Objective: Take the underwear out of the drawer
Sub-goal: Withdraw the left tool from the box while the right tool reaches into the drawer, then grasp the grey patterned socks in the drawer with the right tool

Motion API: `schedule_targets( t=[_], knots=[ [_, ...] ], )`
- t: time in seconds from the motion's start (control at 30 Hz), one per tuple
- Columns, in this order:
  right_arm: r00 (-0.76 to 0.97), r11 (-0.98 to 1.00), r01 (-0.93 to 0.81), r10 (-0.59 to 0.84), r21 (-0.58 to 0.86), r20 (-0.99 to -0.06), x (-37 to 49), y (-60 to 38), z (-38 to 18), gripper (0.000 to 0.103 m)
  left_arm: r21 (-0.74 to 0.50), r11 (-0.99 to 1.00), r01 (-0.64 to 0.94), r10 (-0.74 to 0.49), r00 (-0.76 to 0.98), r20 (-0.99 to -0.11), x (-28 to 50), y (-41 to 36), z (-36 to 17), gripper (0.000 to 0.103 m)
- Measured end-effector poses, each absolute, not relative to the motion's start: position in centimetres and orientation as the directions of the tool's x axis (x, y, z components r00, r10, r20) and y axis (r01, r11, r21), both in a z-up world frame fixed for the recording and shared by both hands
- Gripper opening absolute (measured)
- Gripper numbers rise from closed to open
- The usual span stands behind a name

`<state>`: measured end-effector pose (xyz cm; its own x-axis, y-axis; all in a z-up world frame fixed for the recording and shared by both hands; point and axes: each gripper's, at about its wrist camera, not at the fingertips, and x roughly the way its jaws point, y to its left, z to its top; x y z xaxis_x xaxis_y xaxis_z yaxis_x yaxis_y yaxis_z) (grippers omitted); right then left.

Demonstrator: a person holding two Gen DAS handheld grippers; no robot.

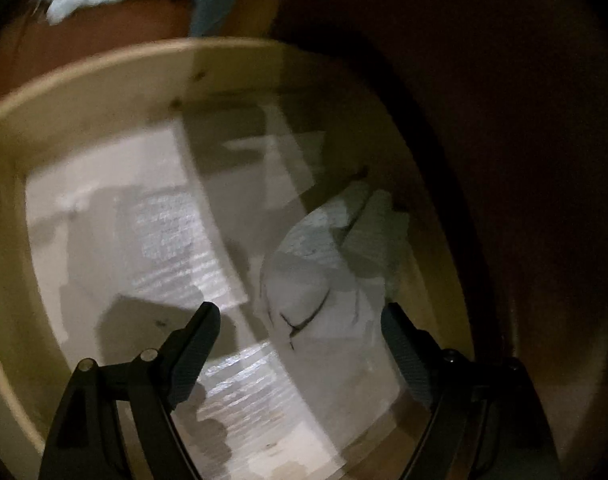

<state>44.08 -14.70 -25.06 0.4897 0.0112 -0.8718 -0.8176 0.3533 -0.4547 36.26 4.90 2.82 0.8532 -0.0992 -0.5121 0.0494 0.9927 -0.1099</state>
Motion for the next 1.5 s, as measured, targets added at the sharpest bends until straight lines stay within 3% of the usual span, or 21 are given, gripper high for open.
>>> schedule_targets(
  t=[0.37,0.43,0.47,0.5,0.6,0.73,0.93,1.5],
  knots=[
    [0.425,0.489,-0.805,0.081,-0.336,-0.901,50.0,-16.0,-29.8,0.082,-0.122,0.990,0.075,-0.130,0.821,-0.556,37.2,3.9,1.9,0.102],
    [0.427,0.486,-0.806,0.085,-0.337,-0.900,50.5,-15.8,-30.3,0.050,-0.122,0.990,0.064,-0.122,0.819,-0.560,37.4,4.0,1.8,0.102],
    [0.442,0.492,-0.797,0.080,-0.350,-0.893,50.6,-15.8,-30.4,0.042,-0.125,0.991,0.053,-0.115,0.818,-0.563,37.6,4.2,1.7,0.102],
    [0.442,0.518,-0.786,0.087,-0.338,-0.893,50.9,-15.9,-30.3,0.034,-0.130,0.991,0.045,-0.112,0.816,-0.567,37.7,4.3,1.6,0.102],
    [0.432,0.527,-0.786,0.094,-0.323,-0.897,50.7,-16.1,-30.6,0.029,-0.165,0.986,0.022,-0.117,0.800,-0.589,38.3,4.6,1.2,0.102],
    [0.438,0.497,-0.797,0.087,-0.342,-0.895,49.2,-16.2,-30.5,0.028,-0.179,0.984,0.000,-0.113,0.775,-0.621,38.8,4.6,0.2,0.102],
    [0.445,0.507,-0.785,0.060,-0.357,-0.893,48.4,-17.0,-29.2,0.027,-0.094,0.994,-0.061,-0.017,0.748,-0.664,39.6,4.1,-1.3,0.102],
    [0.524,0.791,-0.517,-0.010,-0.327,-0.852,41.8,-17.2,-18.6,0.027,0.056,0.996,-0.062,0.083,0.637,-0.766,40.0,1.3,-6.3,0.102]
  ],
)
